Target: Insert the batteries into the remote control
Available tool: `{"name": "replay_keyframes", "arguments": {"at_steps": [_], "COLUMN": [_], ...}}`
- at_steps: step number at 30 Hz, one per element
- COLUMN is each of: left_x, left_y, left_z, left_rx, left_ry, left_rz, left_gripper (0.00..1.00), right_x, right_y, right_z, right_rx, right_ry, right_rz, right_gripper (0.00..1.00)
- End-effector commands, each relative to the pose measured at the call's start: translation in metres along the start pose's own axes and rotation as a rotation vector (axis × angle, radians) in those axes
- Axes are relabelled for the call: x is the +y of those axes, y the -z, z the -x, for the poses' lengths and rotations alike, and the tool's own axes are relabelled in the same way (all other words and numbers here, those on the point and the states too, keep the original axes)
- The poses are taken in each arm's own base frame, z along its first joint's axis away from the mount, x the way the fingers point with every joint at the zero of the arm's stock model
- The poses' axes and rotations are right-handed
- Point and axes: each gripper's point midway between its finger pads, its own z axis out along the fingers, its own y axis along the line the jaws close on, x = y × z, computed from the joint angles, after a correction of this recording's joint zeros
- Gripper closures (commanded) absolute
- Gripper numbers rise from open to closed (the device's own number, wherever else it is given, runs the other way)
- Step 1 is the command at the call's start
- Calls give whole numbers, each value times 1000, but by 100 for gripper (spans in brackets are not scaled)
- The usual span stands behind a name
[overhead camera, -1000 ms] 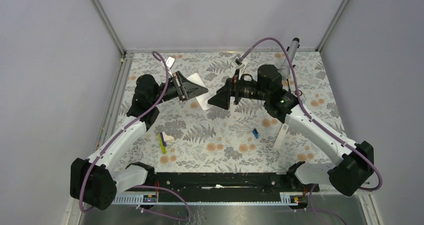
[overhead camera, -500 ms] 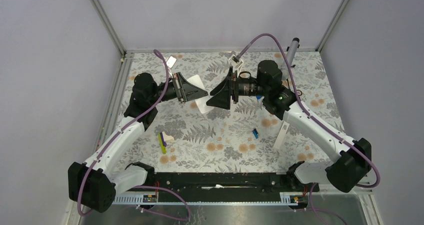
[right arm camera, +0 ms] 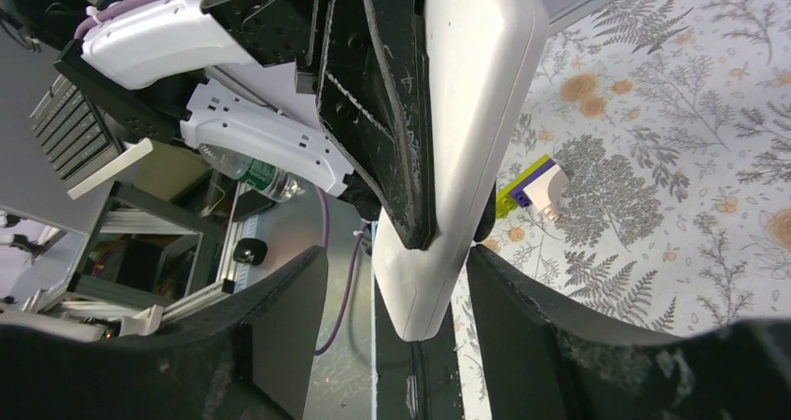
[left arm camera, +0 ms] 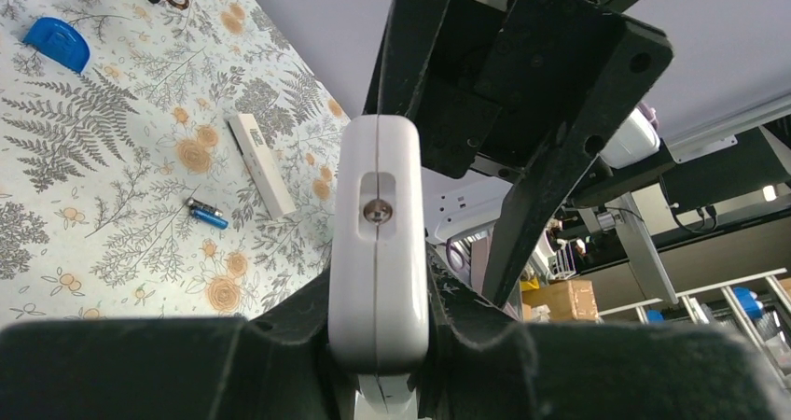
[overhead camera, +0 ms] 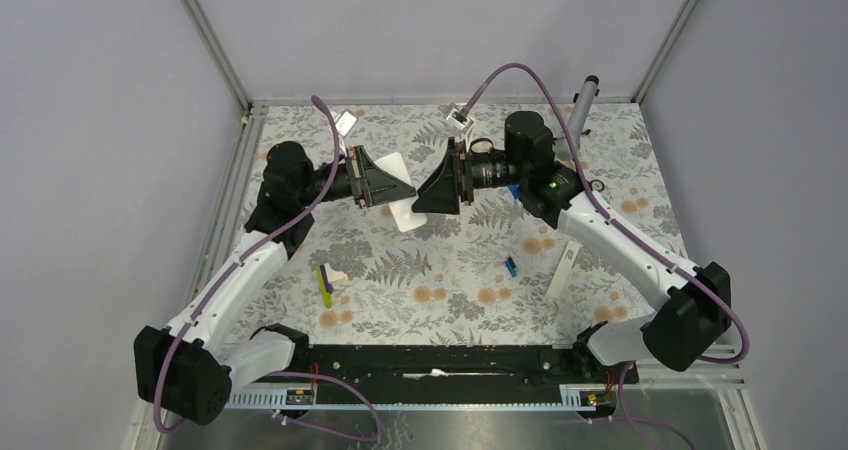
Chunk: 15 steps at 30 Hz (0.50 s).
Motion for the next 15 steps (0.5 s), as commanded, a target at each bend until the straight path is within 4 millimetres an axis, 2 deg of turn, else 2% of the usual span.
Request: {"name": "replay_keyframes", "arguments": {"at_steps": [1, 3, 6, 15], "left_x": [-31, -32, -35, -41], "left_y": [2, 2, 2, 0], "left_z": [15, 15, 16, 24], "left_rx": [-12, -7, -6, -37], "left_ry": [-127, -129, -134, -172], "left_rz": [-70, -75, -92, -113], "left_gripper": [100, 100, 100, 94], "right_x": [18, 15, 16, 12], "right_y": [0, -1, -2, -16], "right_z": [4, 1, -1, 1], "right_rx": [22, 25, 19, 14], "right_ry": [54, 66, 85, 1], "right_rz": [85, 92, 121, 194], "right_gripper": [33, 24, 22, 44]}}
